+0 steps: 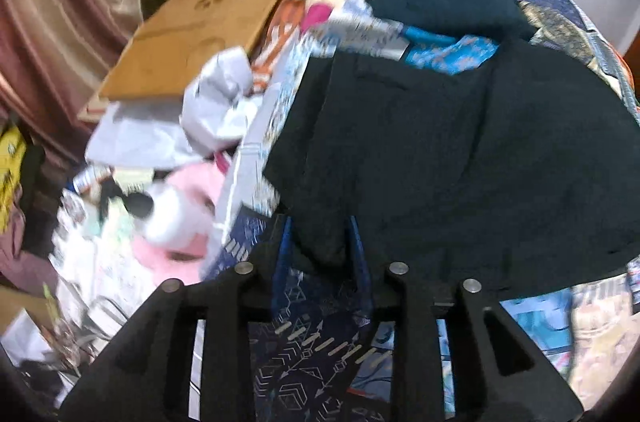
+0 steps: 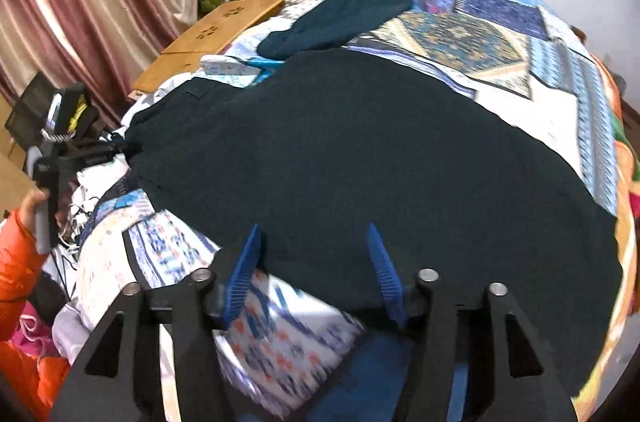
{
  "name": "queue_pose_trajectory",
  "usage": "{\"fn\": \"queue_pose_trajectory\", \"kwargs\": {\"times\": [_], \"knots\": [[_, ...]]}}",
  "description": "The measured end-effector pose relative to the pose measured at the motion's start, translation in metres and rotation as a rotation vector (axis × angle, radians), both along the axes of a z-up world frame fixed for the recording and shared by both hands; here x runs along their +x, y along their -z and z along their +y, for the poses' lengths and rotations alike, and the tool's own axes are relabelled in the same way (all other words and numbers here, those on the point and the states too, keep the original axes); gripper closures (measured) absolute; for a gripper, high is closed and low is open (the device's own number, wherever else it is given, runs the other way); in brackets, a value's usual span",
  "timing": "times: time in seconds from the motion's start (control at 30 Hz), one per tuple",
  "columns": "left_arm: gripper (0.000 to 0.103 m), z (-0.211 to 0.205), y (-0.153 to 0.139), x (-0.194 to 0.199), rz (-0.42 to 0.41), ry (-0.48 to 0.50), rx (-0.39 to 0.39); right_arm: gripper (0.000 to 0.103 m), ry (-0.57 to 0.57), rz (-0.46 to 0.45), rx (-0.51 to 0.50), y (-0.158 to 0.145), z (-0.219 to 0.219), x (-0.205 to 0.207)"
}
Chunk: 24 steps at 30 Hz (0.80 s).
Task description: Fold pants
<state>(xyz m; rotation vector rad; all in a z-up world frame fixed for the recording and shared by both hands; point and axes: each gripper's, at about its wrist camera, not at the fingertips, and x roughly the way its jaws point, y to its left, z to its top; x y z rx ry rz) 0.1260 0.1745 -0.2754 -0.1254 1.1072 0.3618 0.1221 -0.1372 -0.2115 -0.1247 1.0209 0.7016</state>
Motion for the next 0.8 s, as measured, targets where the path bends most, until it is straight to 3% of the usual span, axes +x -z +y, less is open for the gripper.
{"fn": "queue_pose_trajectory", "kwargs": {"times": [0.17, 0.3, 0.43, 0.6, 0.8], "knots": [[0.034, -0.025, -0.044, 0.024, -0.105, 0.082, 0.036, 0.049, 0.142, -0.029, -0.006, -0.009, -0.054, -0.002], [0.027, -0.059, -0.066, 0.059, -0.149, 0.185, 0.025, 0.049, 0.273, -0.058, -0.001, -0.015, -0.105, 0.002], [0.022, -0.097, -0.067, 0.100, -0.142, 0.268, -0.006, 0.049, 0.409, -0.051, -0.012, -0.013, -0.155, 0.018], [0.022, -0.152, -0.048, 0.144, -0.081, 0.384, -0.035, 0.049, 0.514, -0.027, -0.045, 0.003, -0.200, 0.044], [0.022, -0.200, -0.014, 0.164, 0.015, 0.494, -0.043, 0.049, 0.564, 0.014, -0.056, 0.026, -0.222, 0.075]]}}
